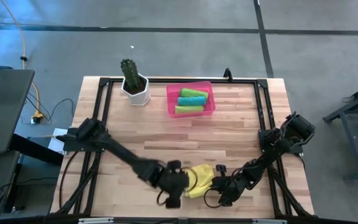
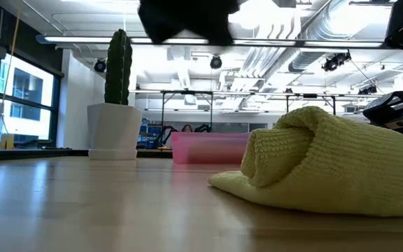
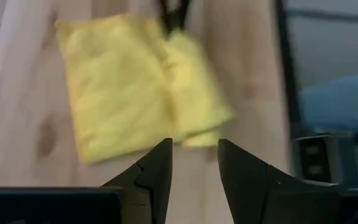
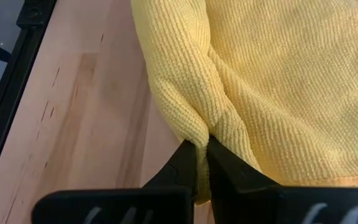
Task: Roll microfiber towels into tight, uniform cylinder then place into a basket
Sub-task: Roll the yellow microfiber cloth
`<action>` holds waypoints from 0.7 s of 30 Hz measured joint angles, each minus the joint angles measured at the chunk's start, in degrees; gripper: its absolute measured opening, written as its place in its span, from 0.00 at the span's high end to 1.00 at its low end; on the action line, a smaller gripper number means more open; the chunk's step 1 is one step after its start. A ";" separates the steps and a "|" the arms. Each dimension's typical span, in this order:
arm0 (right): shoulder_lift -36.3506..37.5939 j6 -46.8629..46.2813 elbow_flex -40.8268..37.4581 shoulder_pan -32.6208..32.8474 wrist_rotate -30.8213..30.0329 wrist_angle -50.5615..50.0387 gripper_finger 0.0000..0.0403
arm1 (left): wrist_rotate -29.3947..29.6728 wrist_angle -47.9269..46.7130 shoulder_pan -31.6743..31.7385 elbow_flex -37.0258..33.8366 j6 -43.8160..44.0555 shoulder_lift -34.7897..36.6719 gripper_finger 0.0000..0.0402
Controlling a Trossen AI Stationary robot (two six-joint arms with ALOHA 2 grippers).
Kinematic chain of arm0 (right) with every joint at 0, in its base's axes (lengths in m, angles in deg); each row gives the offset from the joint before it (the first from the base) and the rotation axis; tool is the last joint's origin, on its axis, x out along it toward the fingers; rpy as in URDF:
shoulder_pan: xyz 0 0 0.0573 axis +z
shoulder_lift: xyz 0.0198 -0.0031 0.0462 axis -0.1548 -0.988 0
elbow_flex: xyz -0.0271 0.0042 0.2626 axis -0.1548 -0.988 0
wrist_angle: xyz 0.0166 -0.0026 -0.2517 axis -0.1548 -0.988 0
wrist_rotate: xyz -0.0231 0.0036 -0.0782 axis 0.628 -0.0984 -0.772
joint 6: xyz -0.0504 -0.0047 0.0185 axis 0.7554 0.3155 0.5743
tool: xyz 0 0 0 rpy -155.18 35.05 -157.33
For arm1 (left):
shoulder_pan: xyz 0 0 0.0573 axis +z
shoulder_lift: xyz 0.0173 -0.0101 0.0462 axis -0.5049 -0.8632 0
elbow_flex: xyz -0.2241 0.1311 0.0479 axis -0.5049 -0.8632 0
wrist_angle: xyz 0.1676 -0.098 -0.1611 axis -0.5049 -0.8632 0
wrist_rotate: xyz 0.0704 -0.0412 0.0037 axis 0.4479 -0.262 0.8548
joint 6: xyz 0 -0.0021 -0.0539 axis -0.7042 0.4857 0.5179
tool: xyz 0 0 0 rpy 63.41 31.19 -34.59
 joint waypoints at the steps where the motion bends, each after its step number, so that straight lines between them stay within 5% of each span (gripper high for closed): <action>1: 0.00 0.02 0.02 -0.17 -0.04 0.02 0.99 | 1.29 1.52 -1.13 0.00 0.01 0.00 0.70; 7: -0.07 0.03 -0.06 -0.67 0.00 1.17 0.99 | 13.00 7.78 -5.94 0.04 -11.42 -0.43 0.61; 14: -0.20 0.17 -0.17 -0.82 -0.47 2.25 0.99 | 9.19 15.25 -5.84 0.02 -17.56 -5.67 0.55; 21: -0.28 0.42 -0.22 -1.15 -0.80 2.97 0.99 | -2.45 21.98 -3.44 0.06 -17.13 -8.86 0.57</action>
